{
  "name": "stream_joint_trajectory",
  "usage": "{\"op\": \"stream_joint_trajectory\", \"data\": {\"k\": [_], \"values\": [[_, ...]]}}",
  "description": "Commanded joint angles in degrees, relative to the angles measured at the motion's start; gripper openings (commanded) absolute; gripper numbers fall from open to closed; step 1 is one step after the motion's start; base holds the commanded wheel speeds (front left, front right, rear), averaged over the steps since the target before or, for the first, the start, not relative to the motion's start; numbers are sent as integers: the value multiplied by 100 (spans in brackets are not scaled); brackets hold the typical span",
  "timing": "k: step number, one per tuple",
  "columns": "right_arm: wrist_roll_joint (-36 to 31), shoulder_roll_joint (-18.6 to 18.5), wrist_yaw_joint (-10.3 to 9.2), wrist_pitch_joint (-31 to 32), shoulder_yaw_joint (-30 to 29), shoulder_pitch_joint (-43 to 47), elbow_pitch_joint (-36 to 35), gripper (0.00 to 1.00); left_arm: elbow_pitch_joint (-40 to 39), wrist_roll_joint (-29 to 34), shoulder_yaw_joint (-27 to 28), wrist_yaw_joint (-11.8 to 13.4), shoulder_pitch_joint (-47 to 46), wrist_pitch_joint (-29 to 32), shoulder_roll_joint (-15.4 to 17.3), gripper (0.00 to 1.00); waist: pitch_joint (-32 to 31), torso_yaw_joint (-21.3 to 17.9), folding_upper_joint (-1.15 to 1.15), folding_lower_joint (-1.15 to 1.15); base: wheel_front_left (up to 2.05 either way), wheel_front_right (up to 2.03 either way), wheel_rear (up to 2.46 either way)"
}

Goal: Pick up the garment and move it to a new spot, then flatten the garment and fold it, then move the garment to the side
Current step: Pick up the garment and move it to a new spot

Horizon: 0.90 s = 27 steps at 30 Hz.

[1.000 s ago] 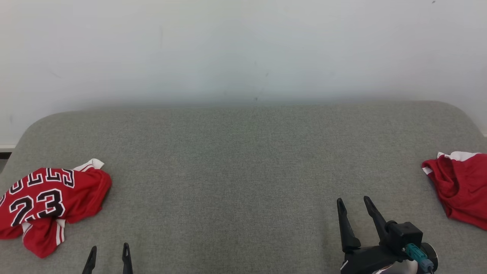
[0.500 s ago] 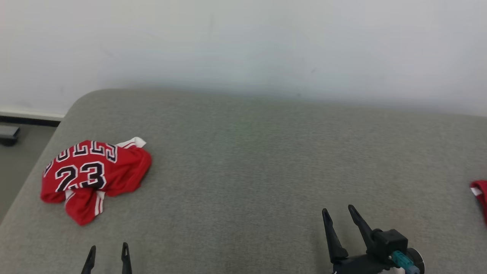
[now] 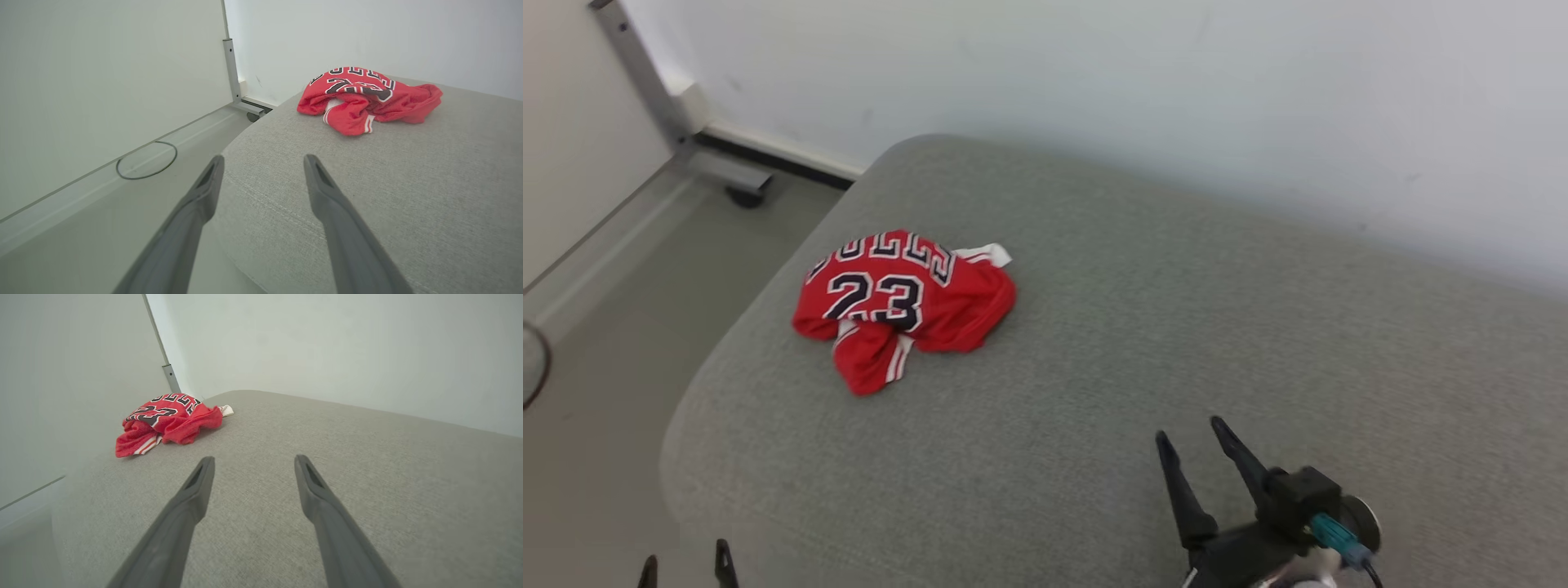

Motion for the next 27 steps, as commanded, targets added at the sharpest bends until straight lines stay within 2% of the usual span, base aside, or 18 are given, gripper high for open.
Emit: {"op": "stream_joint_trajectory", "data": {"k": [1, 6, 11, 20, 27], "values": [[-25, 1, 1, 2, 154, -168, 67, 100, -87, -135, 73, 47, 115, -18, -17, 100, 369, 545, 0, 0, 0, 0, 0], [12, 3, 1, 1, 492, -460, 231, 100, -205, -415, 114, 183, 272, -18, -22, 100, 510, 610, 0, 0, -2, -2, -2], [25, 2, 1, 2, 499, -482, 265, 100, -239, -503, 37, 229, 317, -18, -19, 100, 537, 606, 0, 0, -7, -7, -7], [-213, 4, 1, 2, 112, -340, 144, 100, 204, -640, 51, -277, -311, -18, -17, 100, 647, 540, 0, 0, 0, 0, 0], [-494, -74, 1, 2, -257, -148, -137, 100, 1005, -615, -243, -459, -1387, -18, 284, 100, 897, 409, 0, 0, 0, 0, 0]]}}
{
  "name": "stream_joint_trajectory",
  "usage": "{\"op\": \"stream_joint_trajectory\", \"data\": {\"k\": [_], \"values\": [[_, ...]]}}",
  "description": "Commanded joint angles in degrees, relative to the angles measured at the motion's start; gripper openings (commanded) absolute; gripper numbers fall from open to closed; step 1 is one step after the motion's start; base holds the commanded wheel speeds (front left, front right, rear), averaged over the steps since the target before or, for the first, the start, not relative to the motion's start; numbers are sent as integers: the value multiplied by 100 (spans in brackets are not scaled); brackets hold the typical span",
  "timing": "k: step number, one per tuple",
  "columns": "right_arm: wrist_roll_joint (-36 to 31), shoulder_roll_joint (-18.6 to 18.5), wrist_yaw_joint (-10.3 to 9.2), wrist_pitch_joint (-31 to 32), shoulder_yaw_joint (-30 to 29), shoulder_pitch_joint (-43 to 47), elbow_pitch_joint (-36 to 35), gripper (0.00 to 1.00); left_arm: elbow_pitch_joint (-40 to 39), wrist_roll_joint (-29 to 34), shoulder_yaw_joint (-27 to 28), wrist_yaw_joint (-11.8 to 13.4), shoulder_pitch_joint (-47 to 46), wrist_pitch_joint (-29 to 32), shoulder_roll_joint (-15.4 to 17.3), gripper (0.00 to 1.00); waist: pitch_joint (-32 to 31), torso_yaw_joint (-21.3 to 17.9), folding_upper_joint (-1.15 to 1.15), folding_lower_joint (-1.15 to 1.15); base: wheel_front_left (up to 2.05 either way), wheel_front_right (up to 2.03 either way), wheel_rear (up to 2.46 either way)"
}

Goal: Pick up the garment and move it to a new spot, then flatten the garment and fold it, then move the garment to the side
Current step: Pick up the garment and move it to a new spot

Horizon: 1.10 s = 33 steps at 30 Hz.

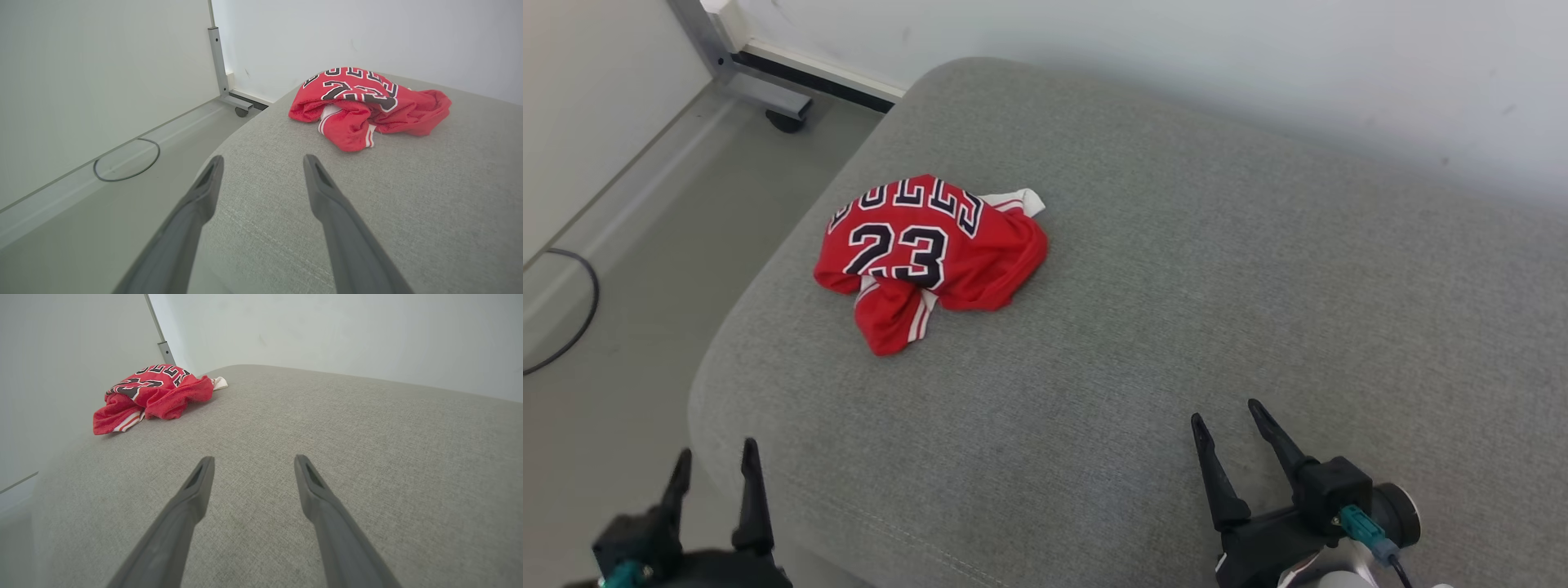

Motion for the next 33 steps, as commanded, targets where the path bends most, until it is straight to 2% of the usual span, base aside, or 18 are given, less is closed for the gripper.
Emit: {"op": "stream_joint_trajectory", "data": {"k": [1, 11, 19, 29, 30, 31, 32, 33], "values": [[-45, -41, 1, 2, -8, 16, -88, 100, 129, -72, -23, -26, -243, -19, 119, 100, 142, -158, -1, -1, 0, 0, 0], [-77, -464, 1, 2, 162, -263, -502, 100, 950, -906, -877, -23, -1632, -19, 888, 100, 817, -1020, -1, -1, 0, 0, 0], [-64, -715, 1, 1, 142, -363, -736, 100, 1870, -1621, -1652, -23, -2305, -19, 1441, 100, 1145, -1422, -1, -1, 0, 0, 0], [-30, -785, 1, 3, 95, -506, -874, 100, 2791, -1752, -1633, -24, -2721, -19, 1305, 100, 1385, -1684, -1, -1, 0, 0, 0], [-27, -787, 1, 3, 76, -502, -877, 100, 2881, -1708, -1655, -23, -2727, -19, 1304, 97, 1396, -1695, -1, -1, 0, 0, 0], [-27, -783, 1, 4, 59, -496, -876, 100, 2916, -1700, -1613, -22, -2765, -19, 1317, 49, 1404, -1705, -1, -1, 0, 0, 0], [-24, -769, 1, 4, 40, -490, -869, 100, 2908, -1664, -1572, -13, -2828, -19, 1343, 20, 1404, -1713, -1, -1, 0, 0, 0], [-24, -749, 1, 5, 30, -479, -861, 100, 2887, -1599, -1558, -12, -2847, -19, 1353, 0, 1397, -1717, -1, -1, 0, 0, 0]]}}
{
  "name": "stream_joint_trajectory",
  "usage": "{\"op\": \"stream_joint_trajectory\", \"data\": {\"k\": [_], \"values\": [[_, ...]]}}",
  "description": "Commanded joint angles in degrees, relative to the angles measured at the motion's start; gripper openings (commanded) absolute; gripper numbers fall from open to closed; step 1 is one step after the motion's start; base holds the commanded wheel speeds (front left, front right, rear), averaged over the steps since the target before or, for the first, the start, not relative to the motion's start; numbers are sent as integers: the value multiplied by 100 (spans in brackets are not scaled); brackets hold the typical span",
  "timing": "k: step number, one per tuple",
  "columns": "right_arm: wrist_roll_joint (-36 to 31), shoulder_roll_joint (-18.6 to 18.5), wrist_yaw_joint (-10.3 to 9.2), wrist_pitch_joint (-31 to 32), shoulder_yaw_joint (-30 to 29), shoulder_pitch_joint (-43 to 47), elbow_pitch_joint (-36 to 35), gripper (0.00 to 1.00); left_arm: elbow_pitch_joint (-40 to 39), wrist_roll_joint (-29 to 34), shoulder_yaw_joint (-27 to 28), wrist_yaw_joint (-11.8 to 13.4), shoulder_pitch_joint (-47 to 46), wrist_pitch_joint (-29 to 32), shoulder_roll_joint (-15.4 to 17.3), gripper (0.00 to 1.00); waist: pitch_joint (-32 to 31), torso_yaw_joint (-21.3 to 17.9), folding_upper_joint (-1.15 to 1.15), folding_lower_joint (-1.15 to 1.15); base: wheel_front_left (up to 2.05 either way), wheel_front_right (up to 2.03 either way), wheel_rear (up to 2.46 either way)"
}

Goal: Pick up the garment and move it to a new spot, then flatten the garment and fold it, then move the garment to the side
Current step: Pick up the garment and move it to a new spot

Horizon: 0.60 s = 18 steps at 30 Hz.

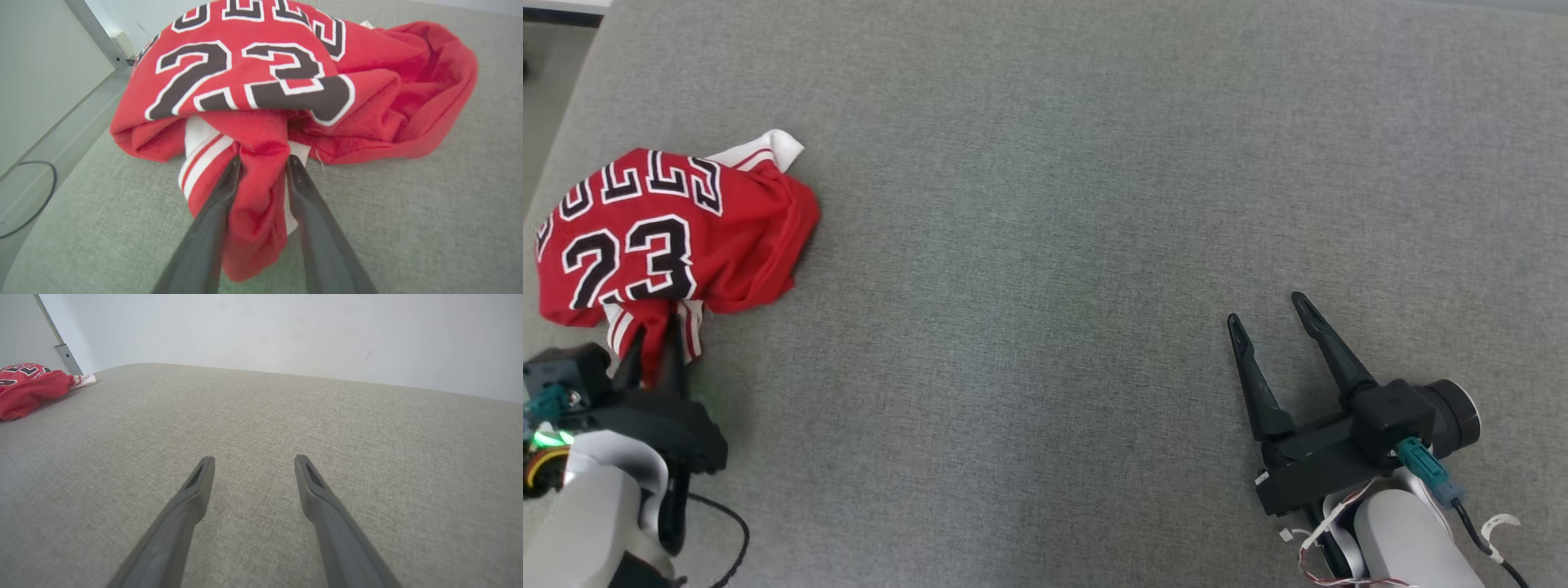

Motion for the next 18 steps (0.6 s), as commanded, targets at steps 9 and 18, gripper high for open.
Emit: {"op": "stream_joint_trajectory", "data": {"k": [9, 18], "values": [[129, 359, 1, 5, -25, 70, 171, 100, -1598, 706, 275, 15, -64, -18, 155, 0, -453, -3, 0, -1, 0, 0, 0], [358, 730, 1, 5, 36, 153, 341, 100, -3090, 564, -608, 12, -373, -19, 522, 0, -1131, -391, 0, -1, 0, 0, 0]]}}
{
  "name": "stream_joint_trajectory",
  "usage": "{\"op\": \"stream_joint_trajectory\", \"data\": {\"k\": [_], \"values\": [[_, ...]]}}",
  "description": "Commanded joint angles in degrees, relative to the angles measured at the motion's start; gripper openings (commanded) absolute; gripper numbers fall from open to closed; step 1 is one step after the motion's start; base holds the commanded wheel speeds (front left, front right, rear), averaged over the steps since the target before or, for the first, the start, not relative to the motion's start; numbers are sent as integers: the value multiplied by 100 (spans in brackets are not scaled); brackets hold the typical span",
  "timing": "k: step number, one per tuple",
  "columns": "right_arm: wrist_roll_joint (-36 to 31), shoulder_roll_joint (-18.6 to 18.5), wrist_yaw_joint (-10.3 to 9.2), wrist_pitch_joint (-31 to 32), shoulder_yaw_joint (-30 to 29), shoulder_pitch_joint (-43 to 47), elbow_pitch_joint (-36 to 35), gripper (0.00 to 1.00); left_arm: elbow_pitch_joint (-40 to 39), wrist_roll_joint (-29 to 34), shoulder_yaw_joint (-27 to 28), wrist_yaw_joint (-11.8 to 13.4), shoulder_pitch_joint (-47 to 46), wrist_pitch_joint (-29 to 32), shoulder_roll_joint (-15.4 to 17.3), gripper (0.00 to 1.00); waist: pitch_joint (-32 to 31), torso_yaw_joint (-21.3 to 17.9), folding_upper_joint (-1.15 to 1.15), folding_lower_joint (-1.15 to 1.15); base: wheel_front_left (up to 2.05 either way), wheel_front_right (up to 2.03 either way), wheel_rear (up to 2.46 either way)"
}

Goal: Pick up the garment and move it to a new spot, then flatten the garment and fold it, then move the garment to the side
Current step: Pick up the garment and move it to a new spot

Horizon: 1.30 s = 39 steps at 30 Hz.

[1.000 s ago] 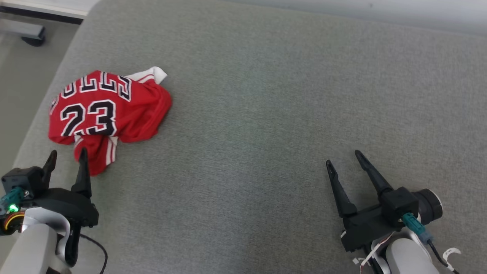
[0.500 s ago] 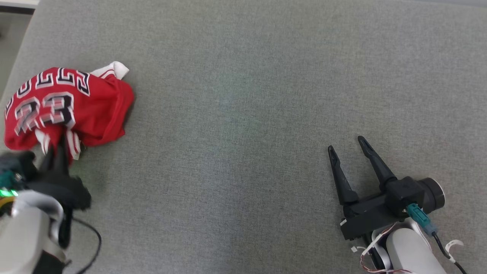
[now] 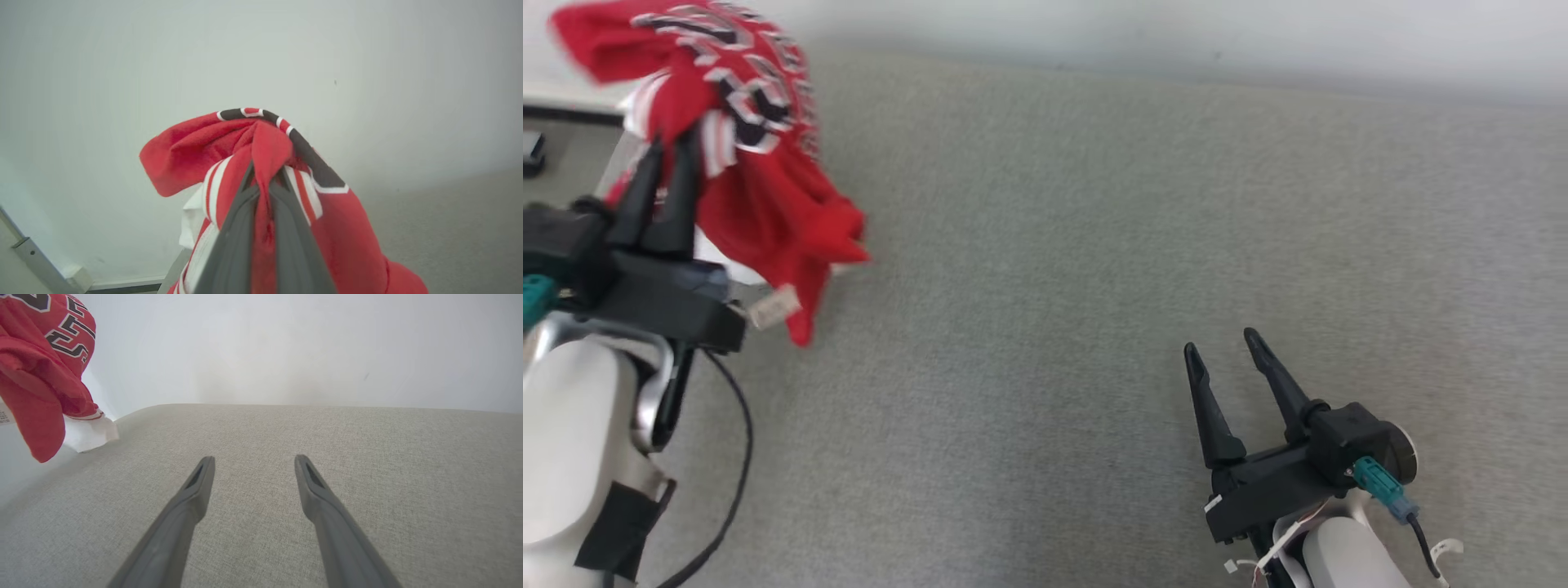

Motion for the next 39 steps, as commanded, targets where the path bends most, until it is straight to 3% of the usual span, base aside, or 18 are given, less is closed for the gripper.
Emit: {"op": "stream_joint_trajectory", "data": {"k": [1, 6, 12, 18, 23, 28, 29, 30, 31, 39], "values": [[58, 61, 1, 2, -5, 100, 29, 100, -215, -111, -297, 14, -113, -18, 91, 0, -366, -354, 0, 1, 0, 0, 0], [164, 116, 1, 2, -94, 189, 82, 100, -594, -311, -1058, 14, -310, -18, 176, 0, -592, -808, 0, 1, 0, 0, 0], [418, 119, 1, 2, -89, 259, 69, 100, -782, -668, -1712, 13, -536, -19, -147, 0, -699, -1451, 0, 1, 0, 0, 0], [512, 121, 1, 2, -67, 237, 74, 100, -952, -779, -1698, 14, -571, -18, -674, 0, -668, -1999, 0, 1, 0, 0, 0], [540, 122, 1, 2, -126, 261, 71, 100, -982, -805, -1575, 14, -388, -18, -1312, 0, -562, -2469, 0, 1, 0, 0, 0], [572, 121, 1, 2, -115, 240, 48, 100, -724, -640, -1425, 14, -56, -18, -1445, 0, -487, -2642, 0, 1, 0, 0, 0], [578, 121, 1, 2, -128, 230, 48, 100, -652, -606, -1378, 14, 49, -18, -1447, 30, -478, -2649, 0, 1, 0, 0, 0], [578, 121, 1, 2, -142, 227, 47, 100, -550, -547, -1318, 14, 162, -18, -1426, 50, -474, -2647, 0, 1, 0, 0, 0], [573, 121, 1, 2, -156, 232, 49, 100, -476, -513, -1231, 14, 269, -18, -1423, 100, -475, -2640, 0, 1, 0, 0, 0], [493, 120, 1, 2, -255, 304, 74, 100, -164, -60, -339, 13, 1212, -18, -1445, 100, -548, -2381, 0, 1, 0, 0, 0]]}}
